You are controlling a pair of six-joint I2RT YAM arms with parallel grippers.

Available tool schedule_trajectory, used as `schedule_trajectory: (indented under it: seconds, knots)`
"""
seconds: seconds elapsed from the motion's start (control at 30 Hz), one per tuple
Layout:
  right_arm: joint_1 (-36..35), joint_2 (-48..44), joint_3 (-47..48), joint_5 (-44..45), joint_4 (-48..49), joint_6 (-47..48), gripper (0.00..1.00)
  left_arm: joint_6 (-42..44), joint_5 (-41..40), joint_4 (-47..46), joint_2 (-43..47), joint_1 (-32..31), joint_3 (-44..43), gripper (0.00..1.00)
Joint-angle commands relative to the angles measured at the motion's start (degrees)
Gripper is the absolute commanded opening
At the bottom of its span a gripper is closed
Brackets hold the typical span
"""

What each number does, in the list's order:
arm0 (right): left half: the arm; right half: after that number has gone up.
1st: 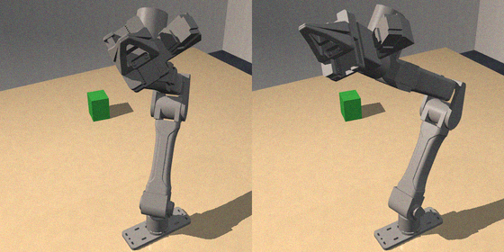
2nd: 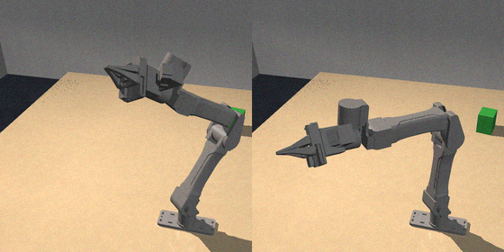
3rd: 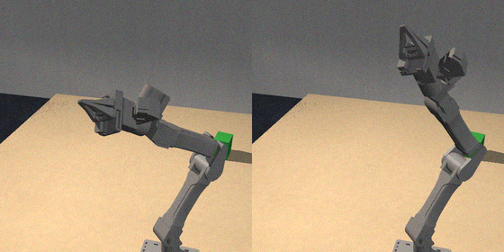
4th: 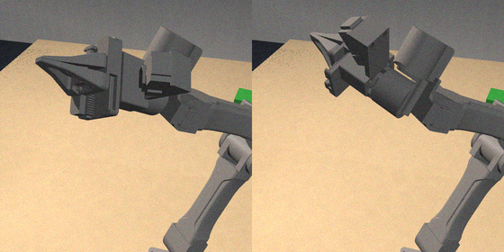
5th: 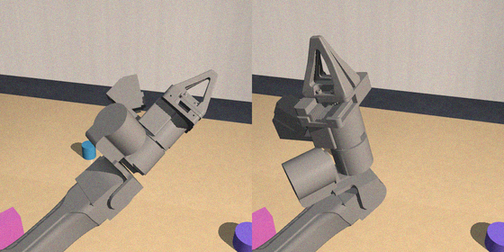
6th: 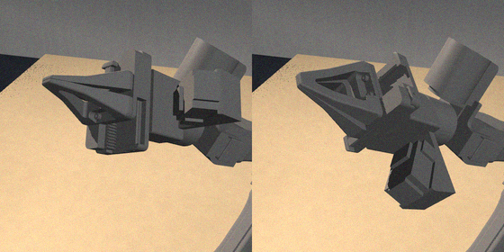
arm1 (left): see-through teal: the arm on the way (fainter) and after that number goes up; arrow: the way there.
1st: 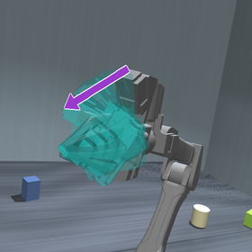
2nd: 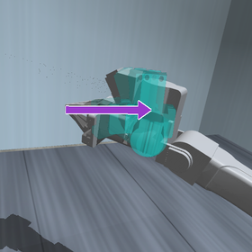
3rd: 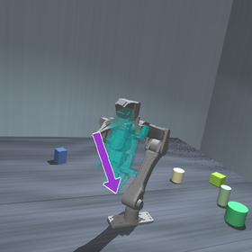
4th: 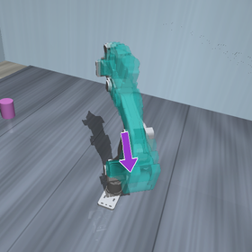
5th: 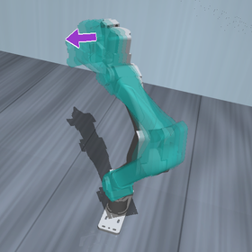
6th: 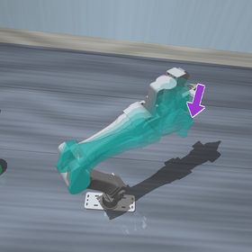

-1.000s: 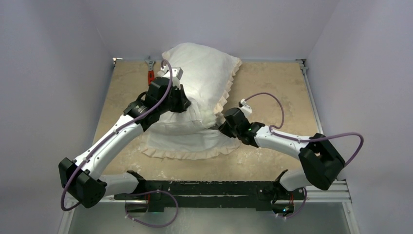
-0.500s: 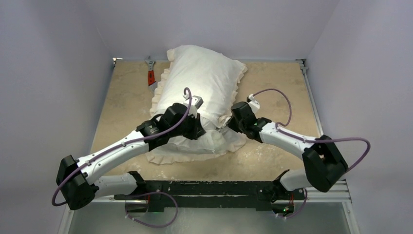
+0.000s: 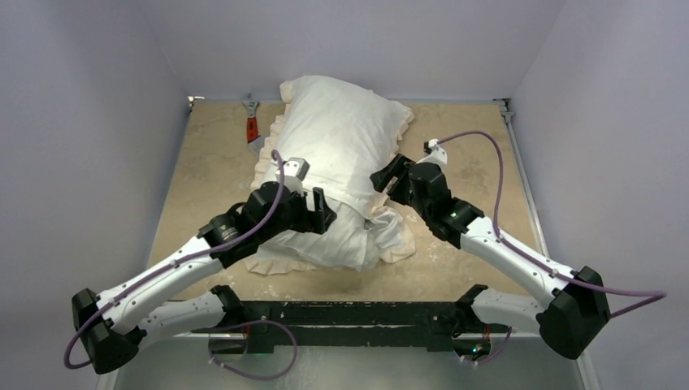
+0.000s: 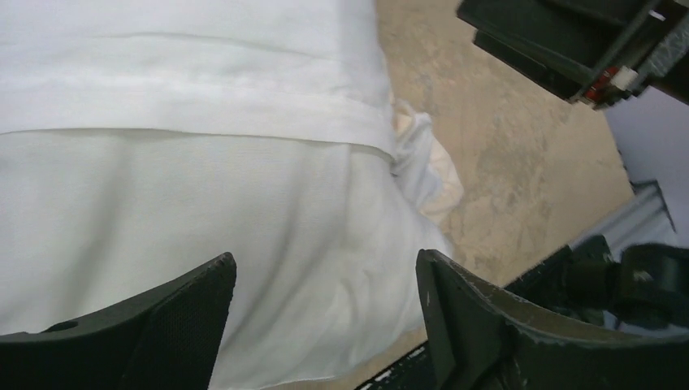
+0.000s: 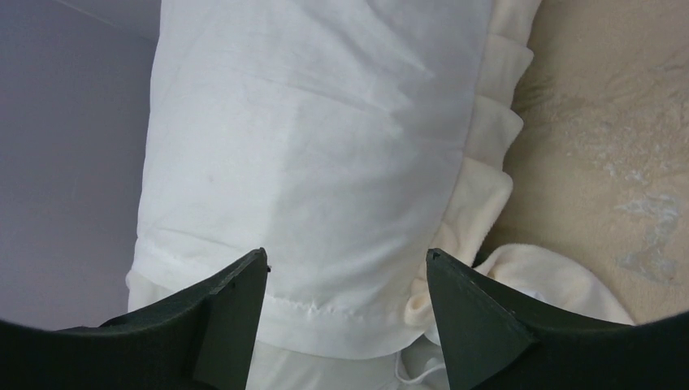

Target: Remove the pillowcase from the pillow

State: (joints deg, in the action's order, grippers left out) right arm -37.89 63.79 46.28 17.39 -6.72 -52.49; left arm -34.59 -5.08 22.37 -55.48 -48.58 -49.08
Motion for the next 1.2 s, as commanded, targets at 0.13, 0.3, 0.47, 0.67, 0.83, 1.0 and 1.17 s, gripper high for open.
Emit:
schedule_trajectory:
  seconds: [0.13,0.3,0.47,0.67,0.83,1.0,1.17]
  knots:
    - [-6.85,8.77,7.68,0.22,5.01,8.60,0.78,-9.76,-36.65,17.94,12.17,-0.06,-1.04,0.93]
    - [-10.75,14.77,12.20,2.00,5.00,10.00,0.81,-10.09,-38.37,18.81,15.42,-0.08,1.67,0.96]
    - [-12.54,19.57,15.13,4.97,1.82,9.18,0.81,-9.11,-31.06,13.90,11.74,-0.07,4.14,0.96]
    - [-14.03,22.26,12.73,4.70,0.99,7.51,0.81,-6.81,-20.49,3.65,6.70,-0.11,6.45,0.96]
    - [-14.67,23.36,11.14,5.89,0.60,5.65,0.79,-7.17,-17.65,-1.23,-0.13,-0.11,8.20,0.95]
    - [-14.67,24.45,11.92,8.38,-1.26,4.68,0.78,-8.78,-17.74,-4.93,-4.93,-0.07,11.83,0.71]
    - [-16.08,23.89,13.46,10.07,-4.05,4.46,0.80,-10.32,-18.02,-6.38,-5.64,-0.03,15.45,0.36]
